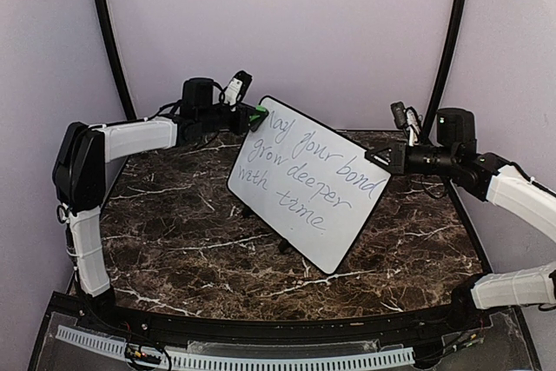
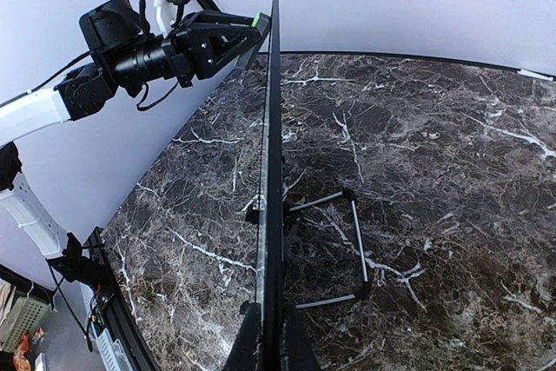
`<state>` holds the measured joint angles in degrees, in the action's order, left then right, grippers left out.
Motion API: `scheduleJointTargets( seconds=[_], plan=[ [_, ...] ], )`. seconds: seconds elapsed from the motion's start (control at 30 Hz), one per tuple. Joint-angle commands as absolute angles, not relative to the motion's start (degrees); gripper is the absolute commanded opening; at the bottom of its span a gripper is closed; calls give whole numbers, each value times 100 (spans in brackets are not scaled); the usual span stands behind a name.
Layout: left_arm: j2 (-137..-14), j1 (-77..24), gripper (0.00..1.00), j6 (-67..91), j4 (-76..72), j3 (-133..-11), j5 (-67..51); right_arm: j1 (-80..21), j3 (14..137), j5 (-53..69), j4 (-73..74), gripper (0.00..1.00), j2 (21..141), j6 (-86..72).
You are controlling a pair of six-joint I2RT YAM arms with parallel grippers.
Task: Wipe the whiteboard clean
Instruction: Erase the whiteboard from the whiteboard stand.
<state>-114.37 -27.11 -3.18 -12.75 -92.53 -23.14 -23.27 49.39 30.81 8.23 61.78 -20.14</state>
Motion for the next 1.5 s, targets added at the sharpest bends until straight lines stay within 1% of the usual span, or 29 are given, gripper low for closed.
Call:
scheduleJointTargets(
  seconds=[0.0, 0.2, 0.53, 0.67, 0.83, 1.2, 1.33, 1.47],
  plan=[
    [-11266, -2673, 23, -211, -1203, -8611, -2223, -2504, 4975, 3486, 673, 0, 6175, -1618],
    [-11233, -2672, 22, -173, -1307, -8435, -2318, -2503, 4975, 3489, 672, 0, 6196, -1600],
    [-11375, -2672, 23, -26, -1302, -9321, -2612, -2519, 4979, 3489, 711, 0, 6173, -1608],
    [-11433, -2691, 23, 143, -1248, -9453, -2697, -2522, 4990, 3489, 710, 0, 6179, -1608],
    [-11371, -2758, 23, 85, -1083, -9332, -2677, -2535, 5068, 3459, 784, 0, 6204, -1638],
    [-10941, -2777, 23, 126, -1505, -8075, -2484, -2564, 5469, 3377, 1136, 0, 6328, -1795],
    [-10991, -2777, 23, 210, -1612, -8162, -2571, -2562, 5505, 3358, 1184, 0, 6334, -1768],
    [-11115, -2790, 23, 299, -1603, -8544, -2673, -2569, 5439, 3357, 1177, 0, 6328, -1746]
  ],
)
